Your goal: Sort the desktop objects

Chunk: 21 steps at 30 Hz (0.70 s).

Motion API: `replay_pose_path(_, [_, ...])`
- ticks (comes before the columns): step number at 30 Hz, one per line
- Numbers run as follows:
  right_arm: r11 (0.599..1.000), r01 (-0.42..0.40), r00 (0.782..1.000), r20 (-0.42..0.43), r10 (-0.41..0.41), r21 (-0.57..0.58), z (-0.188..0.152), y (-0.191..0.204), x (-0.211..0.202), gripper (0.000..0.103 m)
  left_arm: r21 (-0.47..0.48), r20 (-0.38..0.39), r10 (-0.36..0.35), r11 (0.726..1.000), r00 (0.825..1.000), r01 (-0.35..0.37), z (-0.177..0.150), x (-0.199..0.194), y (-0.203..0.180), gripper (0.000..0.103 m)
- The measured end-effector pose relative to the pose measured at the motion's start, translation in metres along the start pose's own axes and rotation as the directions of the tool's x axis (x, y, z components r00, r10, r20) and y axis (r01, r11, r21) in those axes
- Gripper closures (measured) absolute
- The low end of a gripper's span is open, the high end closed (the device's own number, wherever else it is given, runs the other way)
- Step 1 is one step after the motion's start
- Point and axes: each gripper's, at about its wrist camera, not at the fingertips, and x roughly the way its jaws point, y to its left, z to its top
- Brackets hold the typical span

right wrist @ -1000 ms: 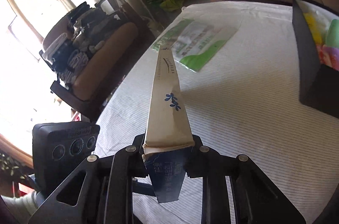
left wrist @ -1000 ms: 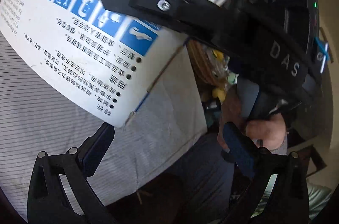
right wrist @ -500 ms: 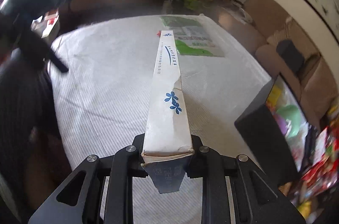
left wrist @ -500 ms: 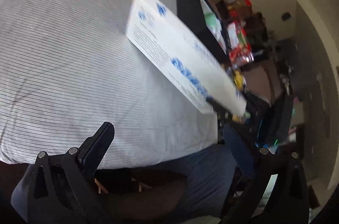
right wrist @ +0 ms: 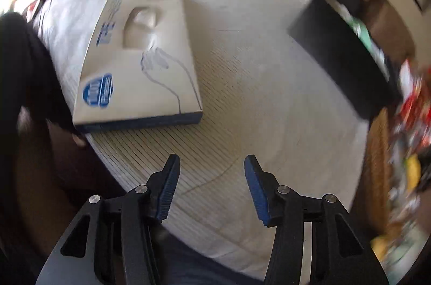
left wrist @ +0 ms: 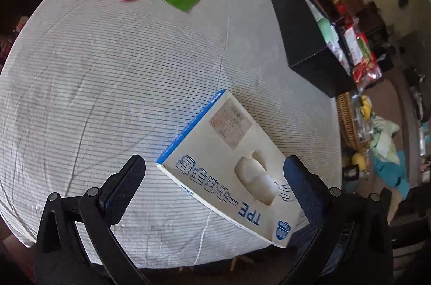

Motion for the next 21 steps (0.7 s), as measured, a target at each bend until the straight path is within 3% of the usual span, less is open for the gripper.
replay_pose_path(1, [0.988, -0.076, 0.997, 0.006, 0.076, 0.132, -0.001, -0.014, 0.001, 0.049, 0.03, -0.01, 0.042, 0.999, 0.999, -0.042, 0.004, 0.01, -0.003, 0.0])
replay_pose_path(2, [0.947, -0.17, 0.985, 0.035, 0.167, 0.272, -0.004, -0.028, 0.002, 0.049, 0.06, -0.018, 0.067, 0.996, 0.998, -0.066, 0.006, 0.018, -0.007, 0.0])
replay_pose_path(5, [0.819, -0.343, 0.939, 0.134, 0.318, 0.459, -0.006, -0.037, 0.008, 0.049, 0.158, -0.065, 0.12, 0.981, 0.991, -0.108, 0.003, 0.037, -0.016, 0.001])
replay_pose_path(9, [0.736, -0.393, 0.912, 0.133, 0.387, 0.551, -0.005, -0.027, 0.033, 0.049, 0.264, -0.093, 0.226, 0.945, 0.97, -0.195, -0.012, 0.055, -0.029, 0.001])
replay_pose_path(14, [0.643, -0.468, 0.865, 0.165, 0.473, 0.607, 0.001, -0.02, 0.049, 0.047, 0.265, -0.165, 0.192, 0.954, 0.968, -0.144, -0.037, 0.076, -0.036, 0.001])
replay_pose_path(15, [0.645, -0.467, 0.867, 0.169, 0.47, 0.605, 0.003, -0.018, 0.047, 0.045, 0.281, -0.162, 0.207, 0.947, 0.965, -0.156, -0.043, 0.079, -0.04, 0.001])
replay_pose_path(17, [0.69, -0.41, 0.901, 0.147, 0.408, 0.596, 0.011, -0.021, 0.041, 0.043, 0.303, -0.164, 0.212, 0.94, 0.963, -0.156, -0.053, 0.08, -0.048, 0.001])
replay_pose_path(21, [0.698, -0.365, 0.927, 0.166, 0.338, 0.617, 0.017, -0.046, 0.037, 0.042, 0.221, -0.222, 0.074, 0.975, 0.972, -0.024, -0.068, 0.074, -0.05, 0.001])
